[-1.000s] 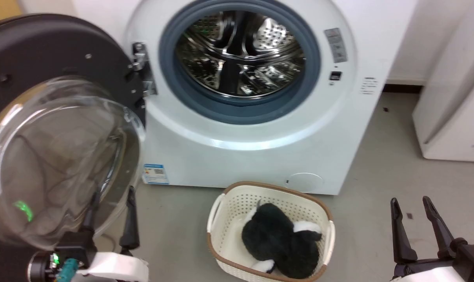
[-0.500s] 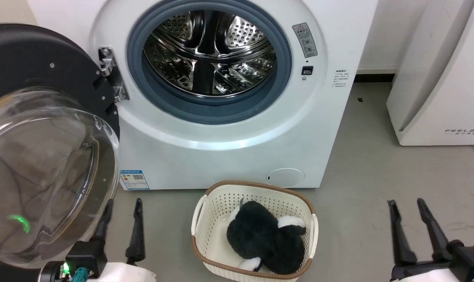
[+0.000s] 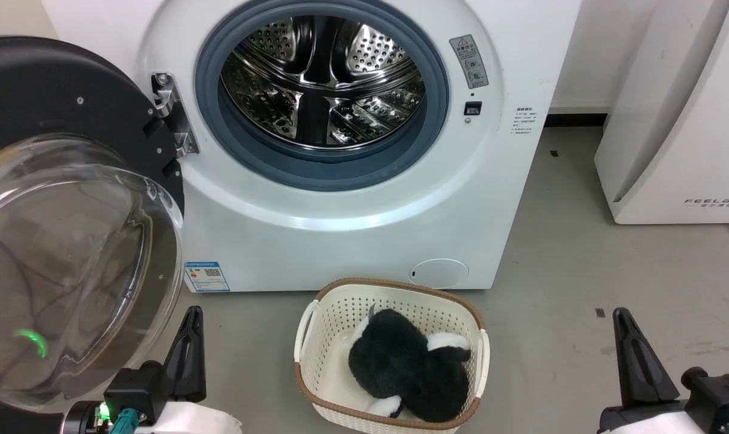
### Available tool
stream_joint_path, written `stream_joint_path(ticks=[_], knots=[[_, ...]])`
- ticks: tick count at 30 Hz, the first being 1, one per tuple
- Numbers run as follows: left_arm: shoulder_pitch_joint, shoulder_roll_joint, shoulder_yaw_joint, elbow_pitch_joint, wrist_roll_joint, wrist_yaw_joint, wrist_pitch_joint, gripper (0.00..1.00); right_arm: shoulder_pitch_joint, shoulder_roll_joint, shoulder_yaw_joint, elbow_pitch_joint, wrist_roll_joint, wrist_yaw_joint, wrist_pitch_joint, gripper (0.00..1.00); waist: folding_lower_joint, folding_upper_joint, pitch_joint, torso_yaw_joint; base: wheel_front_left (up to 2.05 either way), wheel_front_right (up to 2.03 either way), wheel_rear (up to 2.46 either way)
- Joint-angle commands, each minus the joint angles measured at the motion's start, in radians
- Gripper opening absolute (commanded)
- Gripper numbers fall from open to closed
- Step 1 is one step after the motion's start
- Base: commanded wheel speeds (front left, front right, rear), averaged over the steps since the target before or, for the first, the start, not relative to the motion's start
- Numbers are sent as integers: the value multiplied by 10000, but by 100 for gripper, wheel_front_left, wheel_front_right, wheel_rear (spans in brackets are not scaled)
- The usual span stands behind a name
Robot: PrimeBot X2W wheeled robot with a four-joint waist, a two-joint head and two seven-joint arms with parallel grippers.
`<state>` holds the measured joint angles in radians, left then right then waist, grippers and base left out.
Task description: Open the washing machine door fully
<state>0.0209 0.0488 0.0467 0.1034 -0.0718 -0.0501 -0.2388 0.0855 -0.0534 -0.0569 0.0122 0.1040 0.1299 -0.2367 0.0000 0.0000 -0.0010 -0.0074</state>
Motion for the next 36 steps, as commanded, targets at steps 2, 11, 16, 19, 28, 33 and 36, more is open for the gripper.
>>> stream_joint_path(ticks=[2,11,16,19,28,33,36], knots=[[-23,2,-9,-62,72,52,63,0,-85,3,29,-18,-64,1,74,0,0,0,0,3,0,0,0],[-38,3,-46,-140,124,89,250,0,-147,6,72,-27,-143,1,259,0,0,0,1,9,0,0,0],[-46,3,-67,-184,153,109,354,0,-182,7,97,-31,-187,2,362,0,0,0,1,12,0,0,0],[-51,4,-79,-210,171,121,417,0,-203,8,111,-34,-213,2,423,0,0,0,1,14,0,0,0],[-66,5,-116,-288,223,157,604,0,-264,10,154,-42,-291,2,608,0,0,0,2,19,0,0,0],[-74,5,-136,-332,252,177,708,0,-299,11,179,-47,-335,3,711,0,0,0,3,23,0,0,0],[-80,5,-149,-358,269,189,771,0,-320,12,193,-50,-361,3,772,0,0,0,3,24,0,0,0]])
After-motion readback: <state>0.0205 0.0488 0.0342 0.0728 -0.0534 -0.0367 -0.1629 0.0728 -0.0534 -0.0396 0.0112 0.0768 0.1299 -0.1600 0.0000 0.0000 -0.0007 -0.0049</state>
